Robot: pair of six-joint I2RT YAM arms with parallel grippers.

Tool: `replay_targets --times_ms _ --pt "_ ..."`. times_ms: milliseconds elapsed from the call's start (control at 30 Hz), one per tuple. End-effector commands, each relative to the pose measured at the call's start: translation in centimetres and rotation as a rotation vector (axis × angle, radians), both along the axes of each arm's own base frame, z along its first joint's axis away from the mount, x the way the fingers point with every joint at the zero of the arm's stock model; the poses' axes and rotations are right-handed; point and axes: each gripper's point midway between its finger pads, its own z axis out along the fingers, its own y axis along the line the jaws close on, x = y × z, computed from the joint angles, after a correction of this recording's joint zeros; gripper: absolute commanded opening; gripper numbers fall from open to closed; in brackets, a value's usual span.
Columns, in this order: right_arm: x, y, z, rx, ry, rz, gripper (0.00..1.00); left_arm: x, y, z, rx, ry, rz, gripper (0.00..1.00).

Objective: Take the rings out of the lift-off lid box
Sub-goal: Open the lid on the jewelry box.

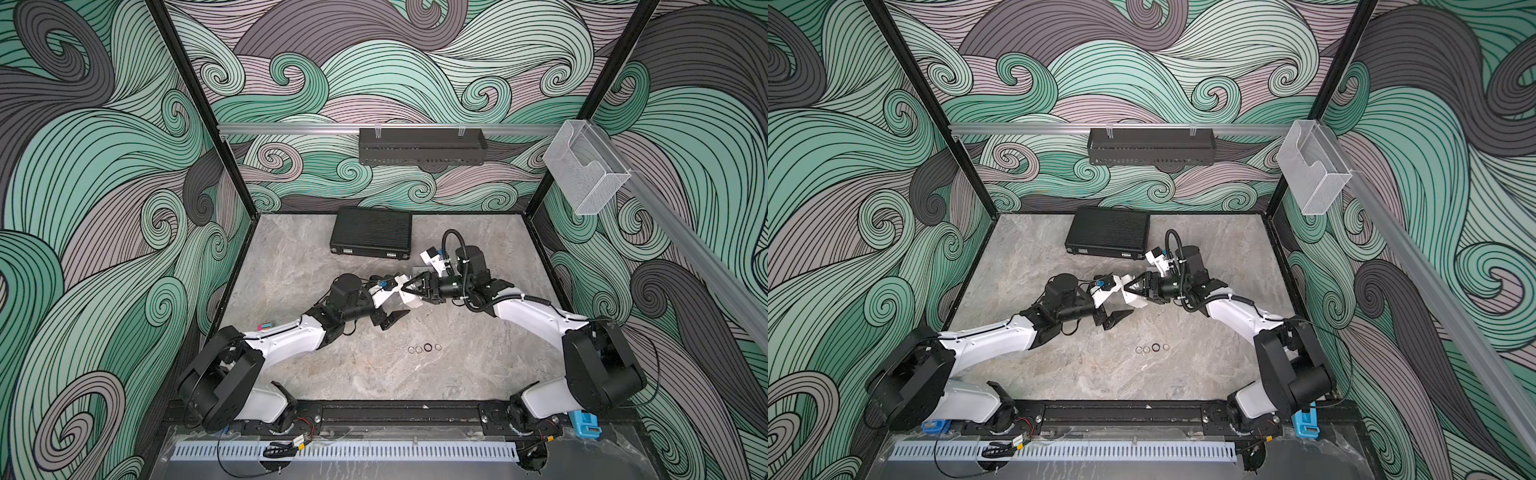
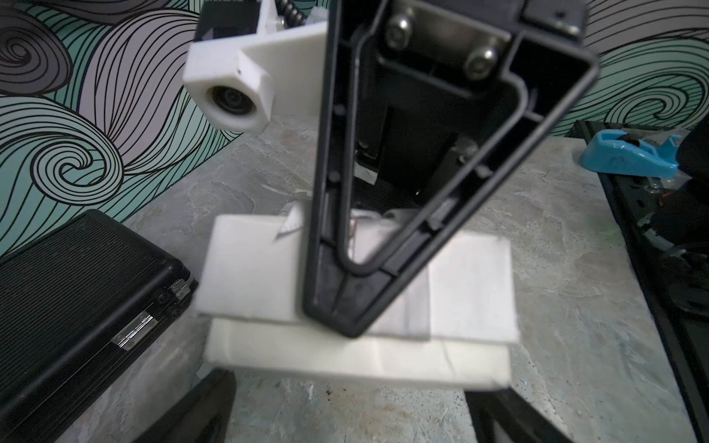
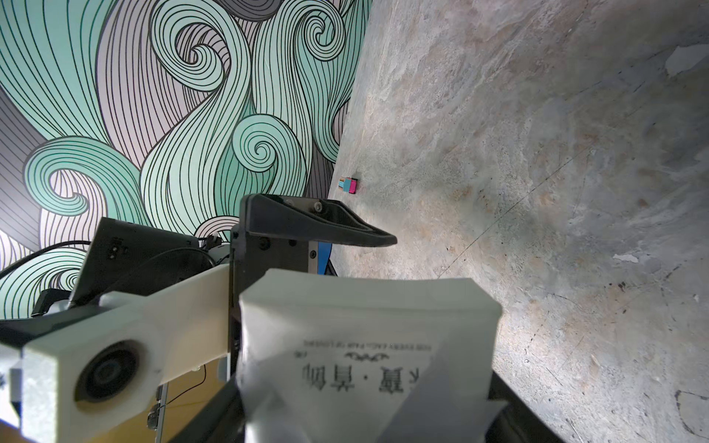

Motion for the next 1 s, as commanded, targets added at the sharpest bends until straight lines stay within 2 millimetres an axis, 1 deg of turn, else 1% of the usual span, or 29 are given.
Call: replay_targets --times_ms 0,67,433,800,967 --pt "-0.41 0.36 1.11 0.038 -0.029 0.026 0.73 0.38 -1.10 1.62 -0.041 -0.012 -0.020 0.87" --pt "-0.44 0.45 1.24 0.041 -0.032 0.029 0.73 0.42 -1.19 1.51 -0.040 -0.007 -0.022 0.85" --pt "-0.86 0.60 1.09 0.052 -0.032 0.051 0.73 0.56 -1.28 1.74 -0.031 -0.015 -0.029 0.81" --pt "-1.22 0.94 1.14 0.060 -0.034 0.071 0.73 0.11 -1.35 2.14 -0.026 -0.019 -0.052 0.78" --pt "-1.21 0.92 0.89 0.056 -0.031 0.071 0.73 0.07 -1.40 2.28 -0.026 -0.016 -0.057 0.73"
